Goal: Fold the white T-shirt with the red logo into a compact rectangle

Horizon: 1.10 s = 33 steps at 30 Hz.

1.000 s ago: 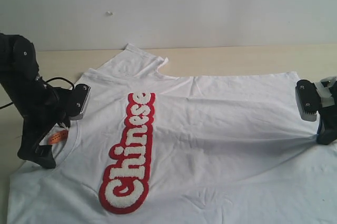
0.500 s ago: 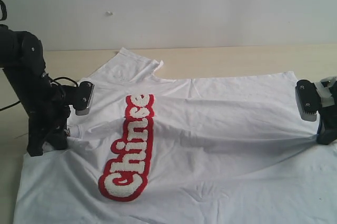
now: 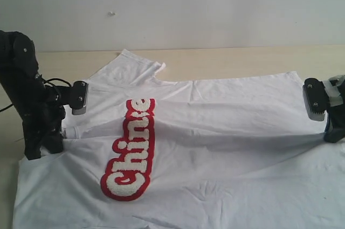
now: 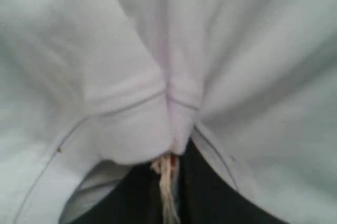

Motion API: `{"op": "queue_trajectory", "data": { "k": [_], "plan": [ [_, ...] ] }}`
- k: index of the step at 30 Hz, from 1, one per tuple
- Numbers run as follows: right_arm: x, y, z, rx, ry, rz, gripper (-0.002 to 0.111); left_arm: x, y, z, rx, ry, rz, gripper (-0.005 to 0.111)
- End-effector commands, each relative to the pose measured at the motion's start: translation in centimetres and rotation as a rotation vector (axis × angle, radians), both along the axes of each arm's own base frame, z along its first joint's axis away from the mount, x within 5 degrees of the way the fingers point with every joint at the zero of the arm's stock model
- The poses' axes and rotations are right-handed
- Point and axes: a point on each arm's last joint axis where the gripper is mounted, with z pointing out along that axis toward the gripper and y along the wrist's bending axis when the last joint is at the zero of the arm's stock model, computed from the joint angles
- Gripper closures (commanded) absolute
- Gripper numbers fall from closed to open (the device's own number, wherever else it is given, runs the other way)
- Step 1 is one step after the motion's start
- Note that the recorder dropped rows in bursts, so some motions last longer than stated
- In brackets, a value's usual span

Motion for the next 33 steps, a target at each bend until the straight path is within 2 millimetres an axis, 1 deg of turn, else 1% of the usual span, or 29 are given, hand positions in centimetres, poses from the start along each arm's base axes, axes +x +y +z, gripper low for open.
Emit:
{"op": "queue_trajectory", "data": {
  "k": [1, 3, 7, 10, 14, 18, 22, 26, 28, 30, 33],
  "plan": [
    [0.8, -0.4, 4.2, -0.035, -0.095, 0.008, 0.108, 0.0, 1.4, 2.8, 0.041, -0.079, -0.037, 0.102],
    [0.8, -0.4, 5.9, -0.034, -0.103, 0.004, 0.108, -0.1, 1.8, 4.5, 0.036, -0.121, -0.027, 0.102],
    [0.5, -0.3, 8.4, -0.038, -0.129, -0.031, 0.108, -0.5, 2.6, 8.2, 0.015, -0.221, 0.011, 0.102],
    [0.1, -0.2, 10.4, -0.051, -0.179, -0.030, 0.108, -1.1, 3.3, 11.0, 0.005, -0.288, 0.064, 0.102],
    [-0.7, 0.0, 12.9, -0.065, -0.243, -0.060, 0.108, -2.7, 4.0, 14.7, 0.038, -0.344, 0.051, 0.102],
    [-1.7, 0.3, 14.5, -0.055, -0.256, -0.091, 0.108, -4.3, 4.7, 18.0, 0.089, -0.371, 0.051, 0.102],
    [-3.0, 0.7, 16.9, -0.067, -0.314, -0.097, 0.108, -5.9, 5.4, 20.5, 0.142, -0.420, 0.048, 0.102],
    [-4.0, 1.0, 19.4, -0.078, -0.373, -0.104, 0.108, -7.5, 5.7, 22.7, 0.132, -0.491, 0.056, 0.102],
    [-4.4, 1.3, 20.7, -0.067, -0.415, -0.115, 0.108, -8.2, 5.7, 23.7, 0.120, -0.524, 0.061, 0.102],
    [-4.7, 1.5, 21.6, -0.048, -0.455, -0.123, 0.108, -8.8, 5.7, 24.3, 0.101, -0.546, 0.079, 0.106],
    [-5.3, 2.0, 23.0, -0.045, -0.493, -0.118, 0.108, -9.5, 5.5, 25.5, 0.067, -0.566, 0.107, 0.107]
  ]
}}
